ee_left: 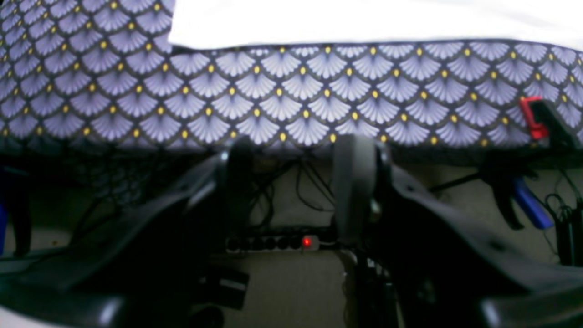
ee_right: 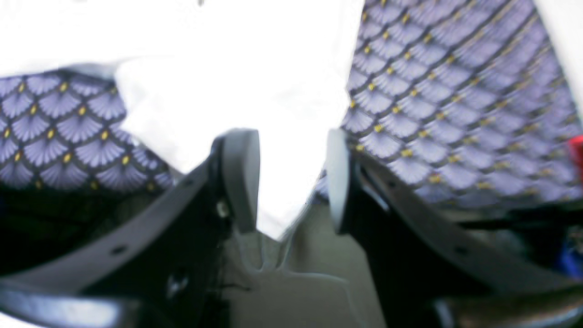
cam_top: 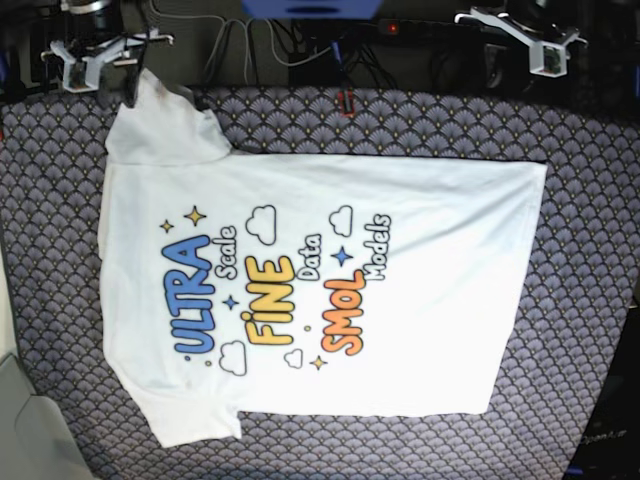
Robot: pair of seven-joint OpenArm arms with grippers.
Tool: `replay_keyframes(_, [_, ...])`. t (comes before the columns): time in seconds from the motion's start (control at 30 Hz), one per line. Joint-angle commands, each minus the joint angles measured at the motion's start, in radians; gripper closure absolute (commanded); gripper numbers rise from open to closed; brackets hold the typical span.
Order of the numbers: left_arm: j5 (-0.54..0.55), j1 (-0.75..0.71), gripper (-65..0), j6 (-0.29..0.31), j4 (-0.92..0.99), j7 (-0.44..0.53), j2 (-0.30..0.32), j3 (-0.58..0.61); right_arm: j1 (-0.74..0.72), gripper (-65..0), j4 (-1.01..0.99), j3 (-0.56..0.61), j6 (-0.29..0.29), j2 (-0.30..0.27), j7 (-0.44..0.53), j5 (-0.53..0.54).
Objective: Fold the T-shirt properly
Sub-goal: 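Grasp the shoulder seams near the collar with both grippers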
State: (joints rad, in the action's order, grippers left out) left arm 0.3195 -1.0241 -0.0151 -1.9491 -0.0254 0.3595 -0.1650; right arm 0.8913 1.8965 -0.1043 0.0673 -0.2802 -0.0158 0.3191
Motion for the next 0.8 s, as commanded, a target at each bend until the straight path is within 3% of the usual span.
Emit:
replay_keyframes(0.0, [0.0, -0.015, -29.0, 0.004, -0.013, 0.023, 0.003, -0.003, -0.007, -25.5, 0.011, -0.005, 0.056, -0.011, -0.006, 0.044])
replay_keyframes(0.1, [0.0, -0.015, -28.9, 0.004, -0.011, 0.023, 0.003, -0.001, -0.08, -25.5, -0.001, -0.05, 0.147, -0.011, -0.134, 0.142])
replay_keyframes(0.2, [0.0, -0.014, -28.9, 0.004, -0.008, 0.023, 0.003, -0.005, -0.13, -25.5, -0.035, -0.09, 0.188, -0.007, -0.206, 0.18])
replay_keyframes(0.57, [0.0, -0.003, -29.0, 0.004, 0.024, 0.023, 0.002, -0.005, -0.232, -25.6, -0.205, -0.166, 0.205, -0.012, -0.218, 0.199])
replay_keyframes(0.67, [0.0, -0.003, -29.0, 0.004, 0.024, 0.023, 0.002, -0.005, -0.257, -25.6, -0.251, -0.182, 0.242, -0.011, -0.22, 0.199])
replay_keyframes(0.77, [0.0, -0.003, -29.0, 0.004, 0.024, 0.023, 0.002, -0.005, -0.269, -25.6, -0.286, -0.194, 0.243, -0.011, -0.22, 0.199])
